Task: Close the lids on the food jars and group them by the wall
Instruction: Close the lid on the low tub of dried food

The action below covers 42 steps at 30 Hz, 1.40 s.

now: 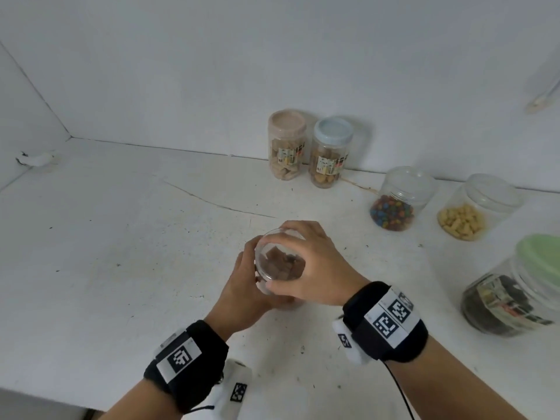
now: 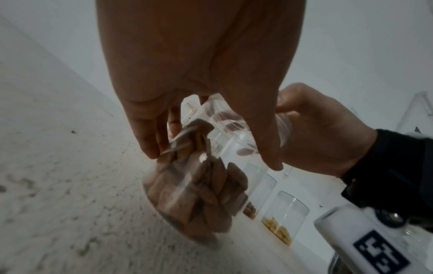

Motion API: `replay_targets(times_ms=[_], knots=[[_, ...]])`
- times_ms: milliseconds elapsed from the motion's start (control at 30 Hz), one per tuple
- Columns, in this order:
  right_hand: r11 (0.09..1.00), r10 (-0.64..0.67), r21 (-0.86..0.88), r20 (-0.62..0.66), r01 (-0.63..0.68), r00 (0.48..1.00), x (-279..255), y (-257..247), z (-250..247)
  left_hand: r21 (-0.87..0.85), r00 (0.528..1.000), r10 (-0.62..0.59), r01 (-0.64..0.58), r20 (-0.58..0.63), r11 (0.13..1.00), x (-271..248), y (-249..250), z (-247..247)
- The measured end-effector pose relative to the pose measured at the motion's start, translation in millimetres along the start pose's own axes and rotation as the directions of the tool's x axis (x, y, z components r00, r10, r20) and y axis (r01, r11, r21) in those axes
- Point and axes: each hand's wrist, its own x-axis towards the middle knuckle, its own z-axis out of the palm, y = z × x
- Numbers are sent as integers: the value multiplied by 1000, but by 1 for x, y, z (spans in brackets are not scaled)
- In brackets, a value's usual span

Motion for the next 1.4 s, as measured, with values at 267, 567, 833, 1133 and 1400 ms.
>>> replay_targets(times_ms=[267,567,833,1133,1400], knots=[[971,53,-238,260,11,964,2,-9,-25,194,991,-113,98,66,976,10,11,-1],[879,131,-463,2,-115,991,-7,-23,5,291,996,-72,54,50,955,13,8,0],[970,21,-238,315,57,949,-13,-7,-29,191,993,-106,96,42,977,3,2,14],[817,104,-576,182,21,978,-30,-17,-33,183,992,-58,37,111,982,-4,7,23],[929,-67,-295,462,225,884,-35,4,-62,157,981,-48,18,190,987,-6,17,33]])
